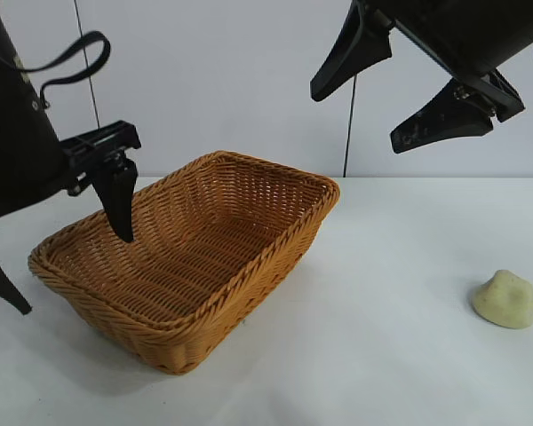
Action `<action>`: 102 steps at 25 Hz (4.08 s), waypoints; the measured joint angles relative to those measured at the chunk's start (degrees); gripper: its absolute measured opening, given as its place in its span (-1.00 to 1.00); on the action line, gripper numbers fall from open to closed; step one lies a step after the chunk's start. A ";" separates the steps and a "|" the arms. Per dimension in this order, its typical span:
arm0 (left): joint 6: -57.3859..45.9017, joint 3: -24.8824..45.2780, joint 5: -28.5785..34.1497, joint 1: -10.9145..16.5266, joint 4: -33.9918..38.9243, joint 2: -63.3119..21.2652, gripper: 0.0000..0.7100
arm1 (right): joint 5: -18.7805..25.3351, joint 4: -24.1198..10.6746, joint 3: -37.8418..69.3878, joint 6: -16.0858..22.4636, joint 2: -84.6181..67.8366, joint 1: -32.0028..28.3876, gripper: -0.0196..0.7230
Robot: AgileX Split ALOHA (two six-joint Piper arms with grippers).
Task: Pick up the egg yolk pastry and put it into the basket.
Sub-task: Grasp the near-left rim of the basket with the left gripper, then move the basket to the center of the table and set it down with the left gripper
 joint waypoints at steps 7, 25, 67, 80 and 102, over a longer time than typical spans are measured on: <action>3.96 -0.04 -6.57 0.00 -5.74 7.12 0.81 | 0.00 0.00 0.00 0.00 0.00 0.00 0.86; 9.29 -0.04 -8.92 1.94 -11.18 8.95 0.81 | 0.00 -0.10 0.00 0.00 0.00 0.00 0.86; 32.81 -9.12 4.64 12.71 -14.24 3.13 -0.77 | 0.73 -0.23 0.00 0.60 0.00 0.00 0.86; 56.16 -20.78 19.19 14.34 -14.26 11.58 -0.77 | 1.23 -0.83 0.00 0.60 0.00 0.00 0.86; 64.47 -25.74 18.49 14.34 -17.94 22.76 -0.78 | 1.30 -1.00 0.00 0.67 0.00 0.00 0.86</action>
